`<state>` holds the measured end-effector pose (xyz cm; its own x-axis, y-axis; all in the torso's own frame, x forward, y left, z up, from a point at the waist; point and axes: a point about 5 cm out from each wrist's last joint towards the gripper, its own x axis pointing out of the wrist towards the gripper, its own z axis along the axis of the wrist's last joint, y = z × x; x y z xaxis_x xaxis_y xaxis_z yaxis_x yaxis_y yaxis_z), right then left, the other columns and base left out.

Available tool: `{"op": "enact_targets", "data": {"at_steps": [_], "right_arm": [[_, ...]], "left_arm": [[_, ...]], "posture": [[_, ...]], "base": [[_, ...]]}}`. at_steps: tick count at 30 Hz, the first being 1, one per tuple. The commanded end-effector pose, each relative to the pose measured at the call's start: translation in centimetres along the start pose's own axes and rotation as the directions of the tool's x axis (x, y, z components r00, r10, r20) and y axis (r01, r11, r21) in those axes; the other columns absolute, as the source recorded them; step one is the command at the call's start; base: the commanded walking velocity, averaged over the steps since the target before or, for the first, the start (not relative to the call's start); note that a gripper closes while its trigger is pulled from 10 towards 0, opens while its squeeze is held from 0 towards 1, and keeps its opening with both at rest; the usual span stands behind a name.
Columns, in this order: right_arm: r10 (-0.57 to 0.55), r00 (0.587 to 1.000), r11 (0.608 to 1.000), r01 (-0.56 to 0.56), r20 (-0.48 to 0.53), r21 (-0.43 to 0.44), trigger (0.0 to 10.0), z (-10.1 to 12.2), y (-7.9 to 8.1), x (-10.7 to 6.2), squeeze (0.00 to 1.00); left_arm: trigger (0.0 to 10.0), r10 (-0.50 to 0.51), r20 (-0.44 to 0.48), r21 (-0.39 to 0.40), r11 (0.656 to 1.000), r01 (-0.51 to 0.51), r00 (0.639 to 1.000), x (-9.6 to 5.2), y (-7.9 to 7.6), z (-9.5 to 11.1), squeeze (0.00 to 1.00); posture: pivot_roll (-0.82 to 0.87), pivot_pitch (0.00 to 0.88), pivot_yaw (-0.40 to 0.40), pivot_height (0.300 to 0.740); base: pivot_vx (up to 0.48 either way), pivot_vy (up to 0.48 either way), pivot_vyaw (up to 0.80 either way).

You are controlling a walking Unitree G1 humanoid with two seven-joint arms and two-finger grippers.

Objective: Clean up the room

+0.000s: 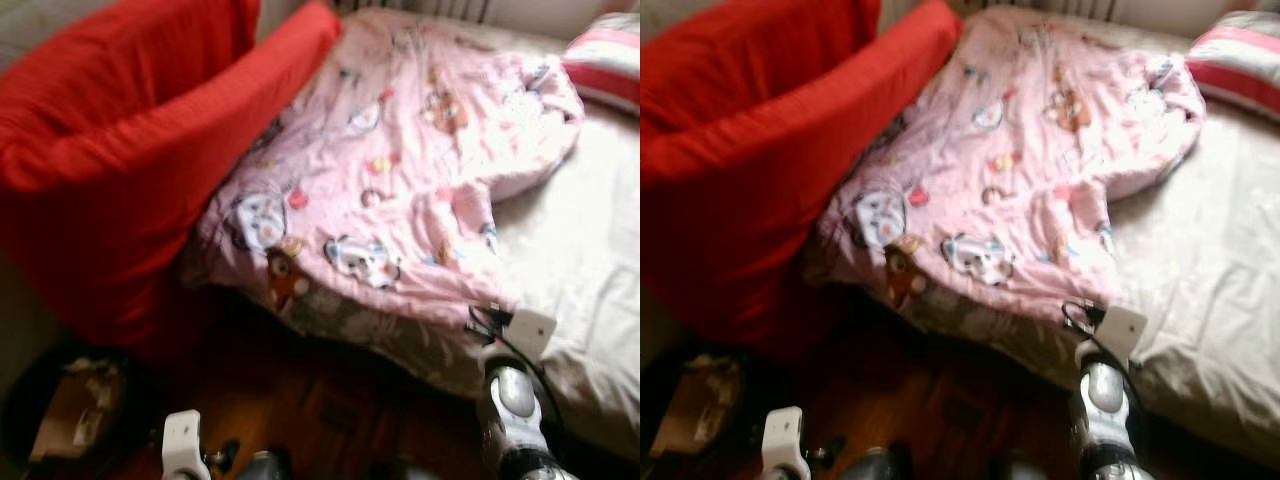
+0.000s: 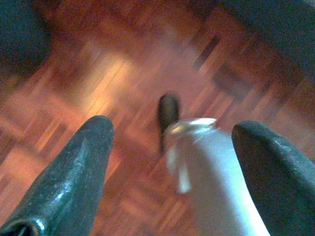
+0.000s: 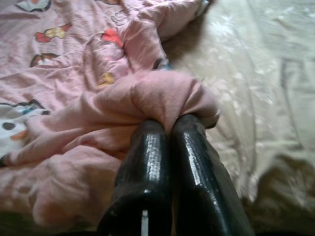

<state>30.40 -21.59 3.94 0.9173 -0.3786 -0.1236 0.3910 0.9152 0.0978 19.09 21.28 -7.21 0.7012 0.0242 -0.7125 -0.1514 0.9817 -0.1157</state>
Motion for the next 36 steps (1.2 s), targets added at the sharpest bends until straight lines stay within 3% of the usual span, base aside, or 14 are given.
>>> {"op": "enact_targets", "data": {"at_steps": [1,7,12,19,24,29,34,36], "right_arm": [[-0.074,0.997,0.997,0.074,0.017,-0.002,10.0,-0.1,-1.5,-0.2,0.00],[-0.167,0.983,0.985,0.169,0.075,-0.021,10.0,0.7,-2.6,-0.1,0.00],[-0.288,0.947,0.954,0.296,0.142,-0.039,10.0,1.9,-4.2,0.0,0.00],[-0.309,0.921,0.935,0.339,0.236,-0.103,10.0,3.2,-4.8,0.0,0.00],[-0.335,0.864,0.906,0.405,0.375,-0.124,10.0,6.0,-5.4,0.2,0.00],[-0.354,0.867,0.899,0.418,0.349,-0.126,10.0,5.9,-5.7,0.4,0.00],[-0.445,0.884,0.884,0.459,0.146,-0.086,10.0,2.6,-6.9,-0.3,0.00],[-0.445,0.888,0.886,0.456,0.117,-0.090,10.0,2.1,-6.9,-0.3,0.00]], "left_arm": [[10.0,0.000,-0.036,0.006,1.000,0.000,0.999,-0.2,0.1,-0.9,0.00],[10.0,0.001,-0.038,0.008,1.000,-0.001,0.999,-0.2,0.1,-0.9,0.00],[10.0,0.005,-0.040,0.025,1.000,-0.004,0.999,-0.2,0.2,-0.9,0.00],[10.0,0.003,-0.045,0.026,1.000,-0.002,0.999,-0.2,0.1,-0.9,0.00],[10.0,0.004,-0.046,0.027,1.000,-0.003,0.999,-0.2,0.1,-0.9,0.00],[10.0,0.004,-0.050,0.030,1.000,-0.003,0.999,-0.2,0.1,-0.9,0.00],[10.0,0.000,-0.053,0.030,1.000,0.001,0.999,-0.2,0.1,-0.9,0.00],[10.0,0.000,-0.053,0.032,1.000,0.001,0.999,-0.2,0.1,-0.9,0.00]], "posture": [[0.00,0.223,0.036,0.740],[0.00,0.224,0.037,0.740],[0.00,0.228,0.038,0.740],[0.00,0.230,0.037,0.740],[-0.01,0.231,0.037,0.740],[-0.01,0.228,0.035,0.740],[0.00,0.225,0.035,0.740],[0.00,0.225,0.036,0.740]], "base": [[-0.281,0.000,0.00],[-0.281,0.000,0.00],[-0.104,0.000,0.00],[0.000,0.000,0.00],[0.000,0.000,0.00],[0.000,0.000,0.00],[0.000,0.000,0.00],[0.000,0.000,0.00]]}}
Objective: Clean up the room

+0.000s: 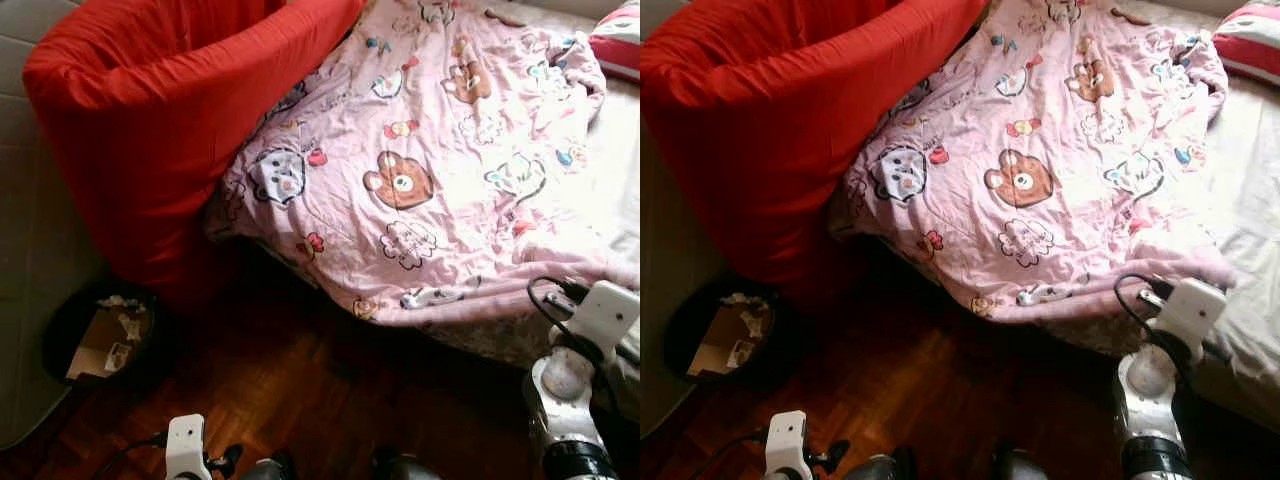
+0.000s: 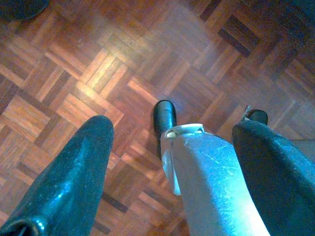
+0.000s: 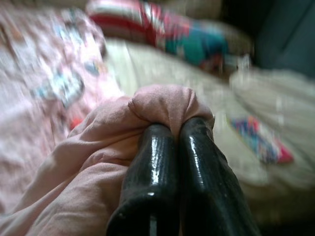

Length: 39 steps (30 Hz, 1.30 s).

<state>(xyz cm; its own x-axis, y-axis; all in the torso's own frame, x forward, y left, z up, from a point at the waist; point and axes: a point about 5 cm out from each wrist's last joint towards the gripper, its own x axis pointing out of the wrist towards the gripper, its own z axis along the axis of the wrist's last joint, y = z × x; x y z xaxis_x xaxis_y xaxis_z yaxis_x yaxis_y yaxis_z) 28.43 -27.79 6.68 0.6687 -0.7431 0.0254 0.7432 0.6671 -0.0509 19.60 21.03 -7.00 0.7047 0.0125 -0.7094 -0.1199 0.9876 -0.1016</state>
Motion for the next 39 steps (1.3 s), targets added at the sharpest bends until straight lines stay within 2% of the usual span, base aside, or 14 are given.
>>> {"op": "enact_targets", "data": {"at_steps": [1,8,12,14,18,19,24,32,35,39], "right_arm": [[-0.008,0.995,1.000,0.007,-0.101,-0.017,10.0,-1.8,-0.7,-0.6,0.00],[0.020,0.987,1.000,-0.016,-0.162,0.022,10.0,-2.5,-0.2,-0.9,0.00],[0.113,0.961,0.993,-0.105,-0.254,0.043,10.0,-3.8,0.6,-1.7,0.00],[0.117,0.943,0.992,-0.100,-0.311,0.071,10.0,-4.7,0.6,-2.3,0.00],[0.143,0.932,0.989,-0.127,-0.332,0.071,10.0,-5.1,0.8,-2.7,0.00],[0.159,0.926,0.987,-0.144,-0.343,0.069,10.0,-5.3,0.9,-2.8,1.00],[0.166,0.915,0.986,-0.152,-0.367,0.067,10.0,-5.9,0.8,-3.1,1.00],[0.065,0.932,0.997,-0.071,-0.357,-0.005,10.0,-6.0,-1.2,-2.4,1.00],[0.068,0.929,0.997,-0.073,-0.363,0.002,10.0,-6.1,-1.3,-2.4,1.00],[0.146,0.896,0.989,-0.146,-0.420,0.031,10.0,-6.9,-0.6,-3.0,1.00]], "left_arm": [[10.0,0.011,-0.056,0.001,1.000,-0.011,0.998,-0.4,0.4,-1.4,0.00],[10.0,0.011,-0.059,0.006,1.000,-0.011,0.998,-0.4,0.5,-1.4,0.00],[10.0,0.007,-0.060,0.006,1.000,-0.007,0.998,-0.4,0.4,-1.4,0.00],[10.0,0.006,-0.061,0.008,1.000,-0.005,0.998,-0.4,0.4,-1.4,0.00],[10.0,0.005,-0.062,0.007,1.000,-0.005,0.998,-0.4,0.4,-1.4,0.00],[10.0,0.005,-0.062,0.008,1.000,-0.004,0.998,-0.4,0.4,-1.4,0.00],[10.0,0.004,-0.062,0.005,1.000,-0.004,0.998,-0.4,0.4,-1.4,0.00],[10.0,0.005,-0.061,-0.001,1.000,-0.005,0.998,-0.4,0.4,-1.4,0.00],[10.0,0.005,-0.062,-0.001,1.000,-0.005,0.998,-0.4,0.4,-1.4,0.00],[10.0,0.006,-0.063,-0.002,1.000,-0.006,0.998,-0.4,0.4,-1.4,0.00]], "posture": [[0.00,0.226,0.036,0.740],[0.00,0.221,0.038,0.740],[-0.01,0.218,0.038,0.740],[-0.01,0.216,0.038,0.740],[-0.01,0.215,0.038,0.740],[-0.01,0.213,0.039,0.740],[-0.01,0.213,0.038,0.740],[-0.01,0.218,0.037,0.740],[-0.01,0.220,0.037,0.740],[-0.01,0.221,0.036,0.740]], "base": [[0.000,0.000,0.00],[0.000,0.000,0.00],[0.000,0.000,0.00],[0.000,0.000,0.00],[0.000,0.000,0.00],[0.000,0.000,0.00],[0.000,0.000,0.00],[0.000,0.000,0.00],[0.000,0.000,0.00],[0.000,0.000,0.00]]}}
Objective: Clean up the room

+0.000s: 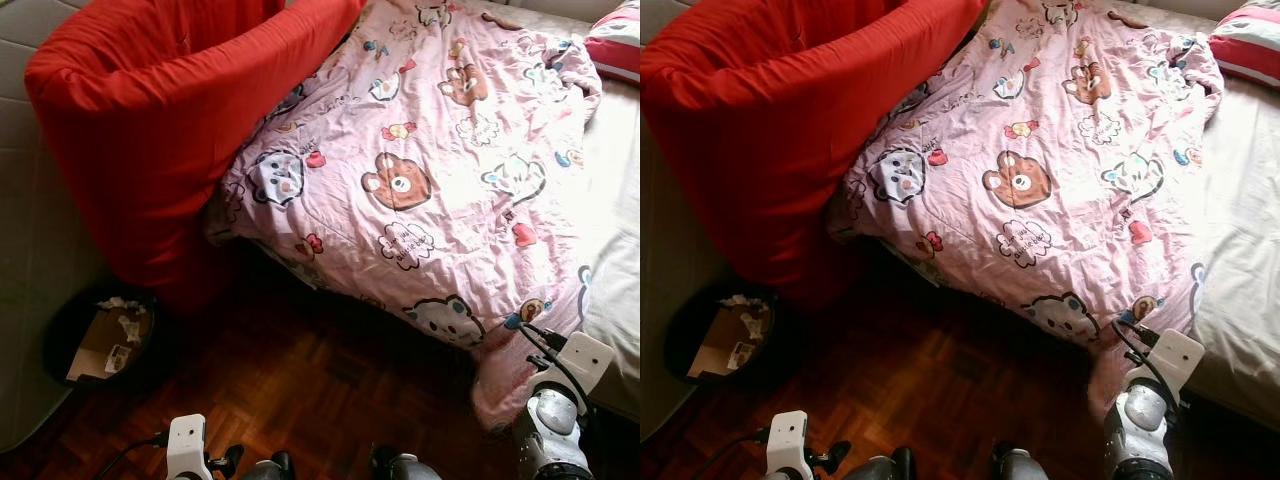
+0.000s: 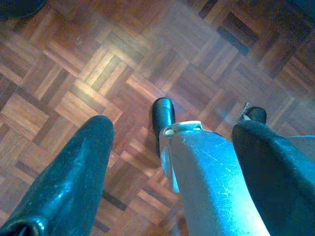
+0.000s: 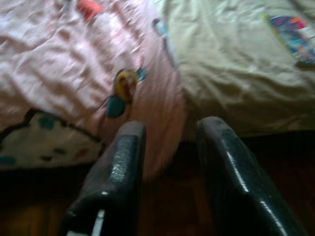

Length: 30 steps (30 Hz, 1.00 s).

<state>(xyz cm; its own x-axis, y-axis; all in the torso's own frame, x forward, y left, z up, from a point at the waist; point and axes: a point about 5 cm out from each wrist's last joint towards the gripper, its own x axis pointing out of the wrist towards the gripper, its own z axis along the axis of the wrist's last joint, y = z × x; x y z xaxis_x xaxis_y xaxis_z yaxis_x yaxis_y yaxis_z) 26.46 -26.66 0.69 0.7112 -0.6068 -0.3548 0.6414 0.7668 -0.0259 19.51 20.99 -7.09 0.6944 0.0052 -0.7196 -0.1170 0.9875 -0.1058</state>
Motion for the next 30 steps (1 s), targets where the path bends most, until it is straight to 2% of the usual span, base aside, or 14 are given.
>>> {"op": "enact_targets", "data": {"at_steps": [1,4,9,10,11,13,19,23,30], "right_arm": [[0.092,0.989,0.995,-0.095,-0.118,-0.018,10.0,-2.3,0.7,-0.8,0.00],[0.231,0.949,0.969,-0.244,-0.216,-0.036,10.0,-4.3,1.9,-1.9,0.00],[0.344,0.863,0.912,-0.402,-0.371,-0.088,10.0,-7.7,2.4,-3.9,0.00],[0.377,0.816,0.869,-0.475,-0.439,-0.137,10.0,-9.2,2.4,-5.0,0.00],[0.377,0.816,0.869,-0.475,-0.439,-0.137,10.0,-9.2,2.4,-5.0,0.00],[0.391,0.760,0.827,-0.538,-0.519,-0.165,10.0,-10.9,1.9,-6.2,0.00],[0.366,0.747,0.821,-0.540,-0.555,-0.185,10.0,-12.0,1.1,-6.9,0.00],[0.374,0.745,0.802,-0.559,-0.552,-0.211,10.0,-12.1,1.0,-7.1,0.00],[0.370,0.735,0.778,-0.580,-0.568,-0.243,10.0,-12.7,0.7,-7.6,0.00]], "left_arm": [[10.0,0.012,-0.048,-0.002,1.000,-0.012,0.999,-0.4,0.5,-1.3,0.00],[10.0,0.013,-0.050,-0.005,1.000,-0.013,0.999,-0.4,0.4,-1.3,0.00],[10.0,0.020,-0.060,-0.012,1.000,-0.020,0.998,-0.4,0.4,-1.4,0.00],[10.0,0.025,-0.066,-0.014,1.000,-0.026,0.997,-0.4,0.4,-1.4,0.00],[10.0,0.025,-0.066,-0.014,1.000,-0.026,0.997,-0.4,0.4,-1.4,0.00],[10.0,0.035,-0.071,-0.025,0.999,-0.037,0.997,-0.4,0.4,-1.5,0.00],[10.0,0.059,-0.078,-0.053,0.997,-0.063,0.995,-0.4,0.4,-1.7,0.00],[10.0,0.070,-0.080,-0.063,0.995,-0.075,0.994,-0.4,0.3,-1.7,0.00],[10.0,0.076,-0.074,-0.079,0.994,-0.082,0.994,-0.3,0.2,-1.7,0.00]], "posture": [[-0.01,0.221,0.035,0.740],[-0.02,0.219,0.032,0.740],[-0.02,0.218,0.030,0.740],[-0.02,0.217,0.028,0.740],[-0.02,0.217,0.028,0.740],[-0.01,0.214,0.023,0.740],[-0.01,0.215,0.018,0.740],[-0.02,0.216,0.015,0.740],[-0.01,0.212,0.006,0.740]], "base": [[0.000,0.000,0.00],[0.000,0.000,0.00],[0.000,0.000,0.00],[0.000,0.000,0.00],[0.000,0.000,0.00],[0.000,0.000,0.00],[0.000,0.000,0.00],[0.000,0.000,0.00],[0.000,0.000,0.78]]}}
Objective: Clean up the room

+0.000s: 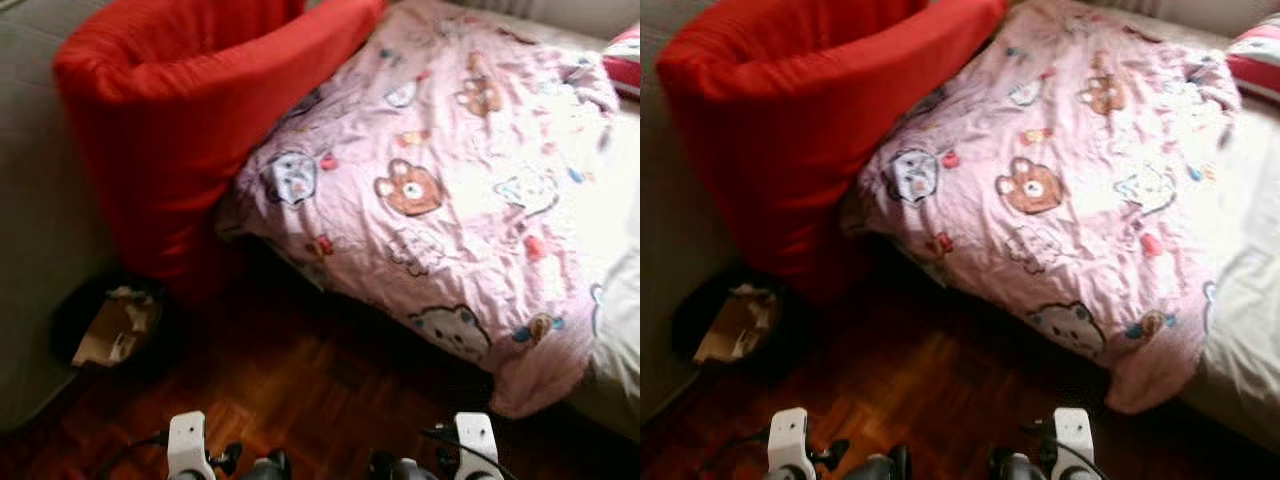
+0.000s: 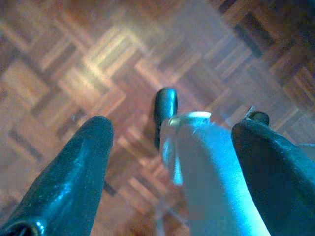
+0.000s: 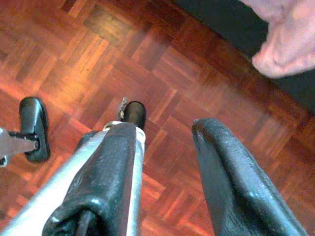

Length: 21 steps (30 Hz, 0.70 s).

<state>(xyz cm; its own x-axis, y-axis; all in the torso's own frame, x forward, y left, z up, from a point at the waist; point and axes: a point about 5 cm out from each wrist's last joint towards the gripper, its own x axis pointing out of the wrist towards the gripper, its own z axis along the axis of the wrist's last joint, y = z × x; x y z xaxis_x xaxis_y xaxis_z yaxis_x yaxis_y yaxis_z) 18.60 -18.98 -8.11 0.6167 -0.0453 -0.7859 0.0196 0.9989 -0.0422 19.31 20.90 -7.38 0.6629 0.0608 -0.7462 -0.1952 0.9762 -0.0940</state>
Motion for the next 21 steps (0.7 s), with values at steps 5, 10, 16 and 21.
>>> {"op": "enact_targets", "data": {"at_steps": [5,10,16,21], "right_arm": [[0.006,1.000,1.000,-0.006,-0.025,-0.014,10.0,-0.90,0.13,-0.18,0.00],[0.005,1.000,1.000,-0.006,-0.024,-0.024,10.0,-0.80,0.16,-0.16,0.00],[0.020,1.000,0.999,-0.020,-0.018,-0.041,10.0,-0.49,0.53,-0.06,0.00],[0.026,1.000,0.999,-0.027,-0.018,-0.041,10.0,-0.48,0.88,-0.04,0.00]], "left_arm": [[10.0,0.025,-0.040,-0.043,0.999,-0.027,0.999,-0.31,0.27,-1.33,0.00],[10.0,0.027,-0.049,-0.044,0.999,-0.029,0.998,-0.29,0.19,-1.39,0.00],[10.0,0.035,-0.055,-0.047,0.998,-0.038,0.998,-0.26,0.14,-1.40,0.00],[10.0,0.040,-0.054,-0.038,0.998,-0.042,0.998,-0.28,0.32,-1.33,0.00]], "posture": [[-0.01,0.209,0.001,0.740],[-0.01,0.202,-0.001,0.740],[0.00,0.195,-0.003,0.740],[0.01,0.186,0.005,0.740]], "base": [[0.000,0.000,0.80],[0.000,0.000,0.80],[0.000,0.000,0.80],[0.000,0.000,0.79]]}}
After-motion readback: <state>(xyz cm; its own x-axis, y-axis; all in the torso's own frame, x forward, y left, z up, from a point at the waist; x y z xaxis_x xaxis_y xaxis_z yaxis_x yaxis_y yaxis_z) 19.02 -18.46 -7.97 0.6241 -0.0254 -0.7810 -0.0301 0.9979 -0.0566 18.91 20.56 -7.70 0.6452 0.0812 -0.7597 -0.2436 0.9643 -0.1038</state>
